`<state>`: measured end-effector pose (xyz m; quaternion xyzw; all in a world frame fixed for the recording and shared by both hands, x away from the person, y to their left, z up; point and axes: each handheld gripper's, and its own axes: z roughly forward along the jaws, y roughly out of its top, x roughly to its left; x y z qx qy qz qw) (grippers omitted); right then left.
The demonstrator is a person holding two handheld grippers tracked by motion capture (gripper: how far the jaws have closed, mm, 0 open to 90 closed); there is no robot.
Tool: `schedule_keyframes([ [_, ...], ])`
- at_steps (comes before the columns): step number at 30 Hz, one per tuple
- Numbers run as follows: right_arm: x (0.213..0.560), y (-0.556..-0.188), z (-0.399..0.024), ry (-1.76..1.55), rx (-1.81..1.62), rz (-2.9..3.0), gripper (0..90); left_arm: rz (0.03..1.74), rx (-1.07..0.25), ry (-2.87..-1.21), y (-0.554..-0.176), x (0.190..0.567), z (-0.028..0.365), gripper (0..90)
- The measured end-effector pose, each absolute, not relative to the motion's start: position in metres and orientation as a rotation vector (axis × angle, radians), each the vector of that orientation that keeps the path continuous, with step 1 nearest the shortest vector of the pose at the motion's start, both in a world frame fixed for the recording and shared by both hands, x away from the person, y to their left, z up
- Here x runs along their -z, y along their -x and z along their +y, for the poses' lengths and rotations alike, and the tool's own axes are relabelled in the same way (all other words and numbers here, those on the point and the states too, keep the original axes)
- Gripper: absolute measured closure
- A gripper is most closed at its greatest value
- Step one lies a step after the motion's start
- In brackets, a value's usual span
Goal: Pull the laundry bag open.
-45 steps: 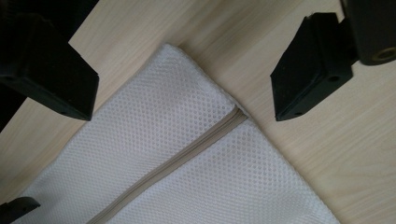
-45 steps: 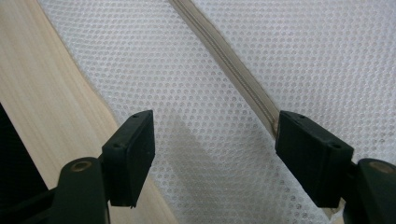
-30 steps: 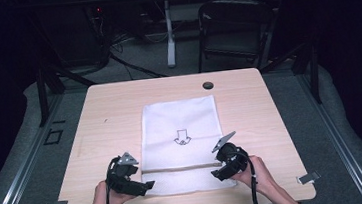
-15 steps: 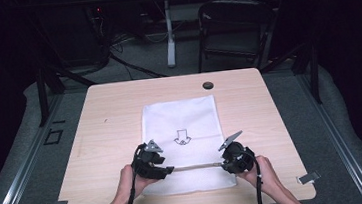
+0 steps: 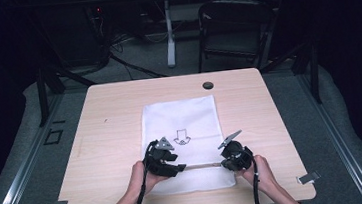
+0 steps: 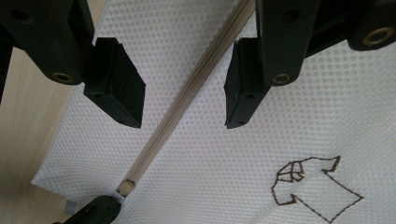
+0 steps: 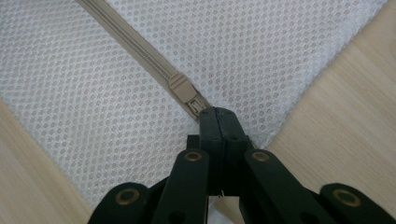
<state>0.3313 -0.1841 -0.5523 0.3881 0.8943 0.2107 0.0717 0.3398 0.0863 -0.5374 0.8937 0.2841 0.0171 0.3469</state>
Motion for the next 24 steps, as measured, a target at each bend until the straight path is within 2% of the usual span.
schedule_keyframes([
  [6, 0.554, -0.331, -0.181, -1.124, -0.670, 2.707, 90.0, 0.714, -0.041, -2.317, -0.343, 0.539, 0.081, 47.5],
  [13, 0.555, -0.331, -0.180, -1.145, -0.695, 2.703, 90.0, 0.629, -0.032, -2.317, -0.348, 0.544, 0.055, 49.8],
  [24, 0.556, -0.332, -0.184, -1.177, -0.730, 2.704, 90.0, 0.506, 0.038, -2.326, -0.354, 0.557, 0.012, 58.7],
])
